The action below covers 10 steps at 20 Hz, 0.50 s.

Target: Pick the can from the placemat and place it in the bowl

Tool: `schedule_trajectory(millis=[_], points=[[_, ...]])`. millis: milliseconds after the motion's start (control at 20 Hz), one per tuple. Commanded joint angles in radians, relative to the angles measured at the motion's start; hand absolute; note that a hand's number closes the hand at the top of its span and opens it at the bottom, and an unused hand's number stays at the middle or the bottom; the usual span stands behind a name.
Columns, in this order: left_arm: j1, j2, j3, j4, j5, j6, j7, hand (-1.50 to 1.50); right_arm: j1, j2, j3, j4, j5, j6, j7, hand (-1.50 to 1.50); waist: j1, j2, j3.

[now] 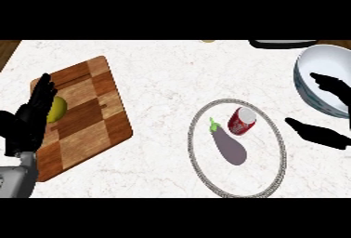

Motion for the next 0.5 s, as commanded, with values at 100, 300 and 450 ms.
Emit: schedule_trajectory(millis=[100, 300, 450], points=[[0.034, -0.004, 0.016, -0.041, 0.009, -0.008, 0.004, 0.00, 0.354, 0.040, 0.127, -0.323, 0.226, -0.103, 0.084, -1.50, 0.018, 0.007, 0.005], [-0.057, -0.016, 0.030, 0.011, 0.004, -0.037, 0.029, 0.00, 0.374, 0.017, 0.039, -0.485, 0.212, -0.004, 0.256, -1.50, 0.035, 0.015, 0.005], [0.024, -0.002, 0.045, -0.027, -0.001, -0.060, -0.008, 0.00, 0.295, -0.032, -0.024, -0.582, 0.172, 0.113, 0.401, -1.50, 0.042, 0.014, 0.005]])
